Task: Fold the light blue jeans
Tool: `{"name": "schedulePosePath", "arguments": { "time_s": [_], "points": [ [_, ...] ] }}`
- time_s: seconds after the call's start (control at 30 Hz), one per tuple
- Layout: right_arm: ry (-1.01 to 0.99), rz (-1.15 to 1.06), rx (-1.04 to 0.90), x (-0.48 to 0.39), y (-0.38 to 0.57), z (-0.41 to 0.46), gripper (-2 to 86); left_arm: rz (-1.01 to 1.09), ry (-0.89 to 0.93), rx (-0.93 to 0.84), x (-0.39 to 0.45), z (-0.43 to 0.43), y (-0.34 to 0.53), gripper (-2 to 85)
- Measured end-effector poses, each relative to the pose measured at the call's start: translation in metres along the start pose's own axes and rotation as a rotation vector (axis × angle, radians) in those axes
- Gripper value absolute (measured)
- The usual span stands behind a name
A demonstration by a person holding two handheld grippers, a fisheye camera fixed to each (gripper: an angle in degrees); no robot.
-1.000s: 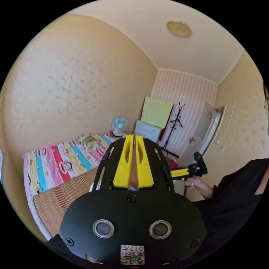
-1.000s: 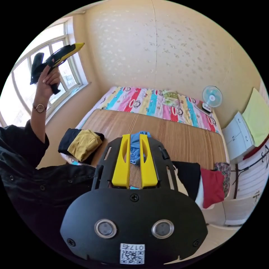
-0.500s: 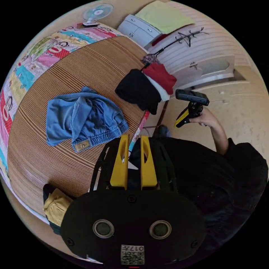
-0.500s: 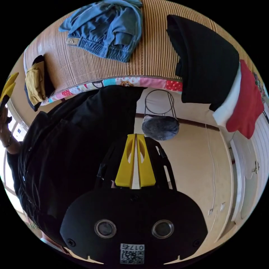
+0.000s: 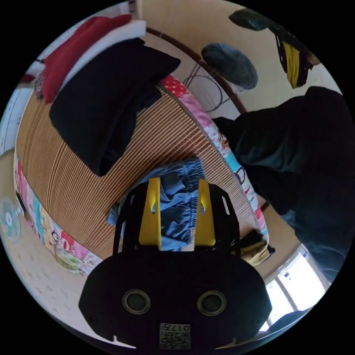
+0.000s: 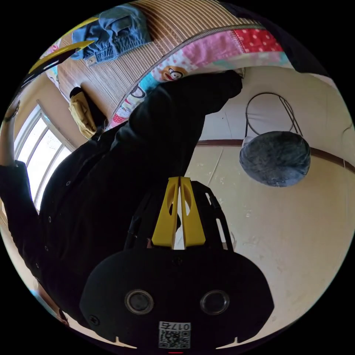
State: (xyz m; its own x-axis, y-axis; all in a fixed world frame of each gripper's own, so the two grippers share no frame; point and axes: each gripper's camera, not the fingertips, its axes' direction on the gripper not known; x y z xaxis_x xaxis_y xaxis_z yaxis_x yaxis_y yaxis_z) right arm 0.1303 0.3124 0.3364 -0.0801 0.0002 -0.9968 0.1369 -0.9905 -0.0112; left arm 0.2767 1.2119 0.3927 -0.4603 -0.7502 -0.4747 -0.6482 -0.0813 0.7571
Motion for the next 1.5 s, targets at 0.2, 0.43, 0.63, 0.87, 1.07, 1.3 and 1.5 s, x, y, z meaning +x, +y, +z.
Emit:
{"name": "schedulePosePath", "arguments": {
  "time_s": [0.2, 0.43, 0.63, 0.87, 1.07, 1.3, 1.5],
  "points": [
    [-0.142, 0.044, 0.009, 0.018, 0.005, 0.014, 0.5, 0.214, -0.064, -0.322, -0.010, 0.101, -0.074, 13.7],
    [-0.132, 0.007, 0.069, -0.003, 0.009, -0.021, 0.5, -0.110, 0.111, -0.319, -0.049, 0.125, -0.033, 5.4],
    [-0.004, -0.088, 0.285, -0.053, 0.032, -0.078, 0.5, -0.704, 0.575, 0.507, -0.107, 0.023, 0.169, 0.7],
    [-0.049, -0.463, 0.702, -0.137, 0.111, -0.121, 1.3, -1.002, 0.455, 1.407, -0.006, -0.079, 0.434, -0.3],
    [0.039, -0.723, 1.041, -0.206, 0.207, -0.130, 5.3, -0.802, 0.145, 1.856, 0.122, -0.173, 0.537, -0.2],
    [-0.196, -1.131, 1.231, -0.256, 0.308, -0.140, 7.6, -0.310, -0.076, 2.075, 0.246, -0.239, 0.606, -0.2],
    [-0.375, -1.422, 1.075, -0.296, 0.343, -0.131, 8.1, 0.439, 0.109, 2.271, 0.297, -0.227, 0.644, -0.3]
  ]
}}
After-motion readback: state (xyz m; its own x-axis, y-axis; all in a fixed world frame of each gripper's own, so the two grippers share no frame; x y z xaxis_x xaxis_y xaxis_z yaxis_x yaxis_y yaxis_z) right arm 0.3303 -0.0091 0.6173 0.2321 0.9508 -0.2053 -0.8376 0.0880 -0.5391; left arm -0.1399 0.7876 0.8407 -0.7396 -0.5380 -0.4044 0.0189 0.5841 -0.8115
